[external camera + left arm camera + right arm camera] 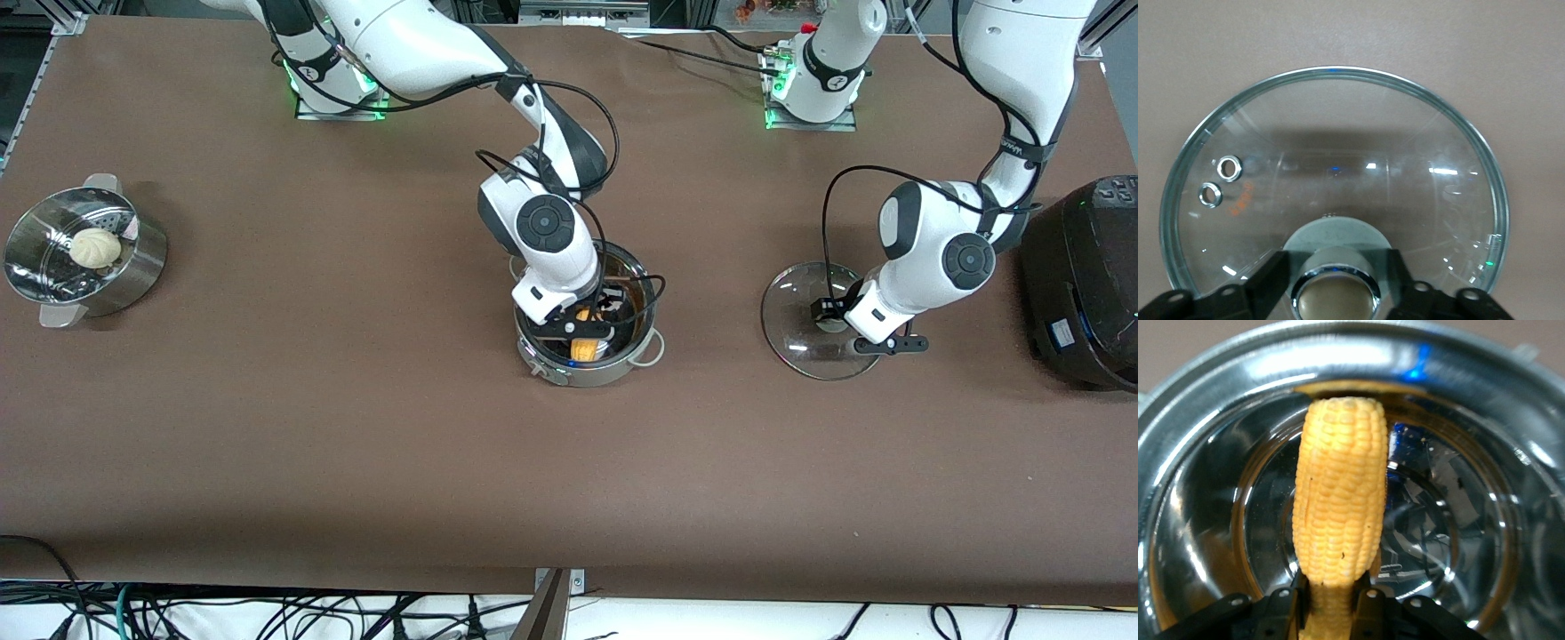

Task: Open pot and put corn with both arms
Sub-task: 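Lower the corn into the pot while the left gripper sets the lid down, then open the right gripper over the pot while the left gripper withdraws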

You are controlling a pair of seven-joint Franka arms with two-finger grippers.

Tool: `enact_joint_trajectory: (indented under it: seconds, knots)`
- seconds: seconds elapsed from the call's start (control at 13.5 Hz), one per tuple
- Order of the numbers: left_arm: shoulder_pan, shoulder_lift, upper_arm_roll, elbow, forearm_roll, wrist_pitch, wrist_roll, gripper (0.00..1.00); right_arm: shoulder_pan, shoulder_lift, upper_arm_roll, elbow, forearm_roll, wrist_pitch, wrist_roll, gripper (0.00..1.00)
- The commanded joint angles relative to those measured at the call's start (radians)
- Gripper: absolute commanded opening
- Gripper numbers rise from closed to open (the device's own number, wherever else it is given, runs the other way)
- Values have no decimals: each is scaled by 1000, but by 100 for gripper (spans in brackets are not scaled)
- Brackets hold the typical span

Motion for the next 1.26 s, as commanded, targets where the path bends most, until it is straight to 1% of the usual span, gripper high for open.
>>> enact_joint_trajectory:
  seconds: [0.0,0.07,0.15,0.22,0.37,0.45,0.59,0.74,0.82,0.97,1.04,1.11,1.19]
  knots:
    - [24,-18,-12,28,10,-39,10,100,33,-11,-10,0,-38,27,6,100]
    - [24,-51,-10,55,10,-117,9,100,46,-16,-18,-2,-81,24,6,100]
    - [25,-90,-7,97,10,-207,9,100,46,-26,-19,-2,-98,21,5,100]
    - [28,-136,-4,140,10,-298,12,100,44,-41,-26,0,-101,-13,5,100]
    - [33,-228,-2,221,10,-450,15,100,46,-93,-73,1,-104,-108,0,100]
    - [38,-281,-2,232,10,-484,16,100,44,-121,-102,3,-104,-157,0,100]
    - [53,-401,-8,230,12,-507,13,100,44,-179,-143,1,-101,-208,-3,100]
    - [53,-481,-7,234,12,-541,12,100,43,-227,-200,1,-90,-232,-6,100]
    - [53,-496,-8,243,12,-544,6,100,41,-250,-225,0,-90,-254,-7,100]
    - [55,-477,-2,374,12,-645,3,100,41,-302,-298,0,-90,-339,-13,100]
    - [65,-452,-1,428,10,-671,6,100,40,-330,-334,0,-90,-396,-35,100]
    - [71,-448,-2,460,10,-679,7,100,38,-353,-376,0,-90,-463,-91,100]
    - [71,-448,-2,471,10,-679,7,100,38,-370,-429,0,-90,-532,-189,100]
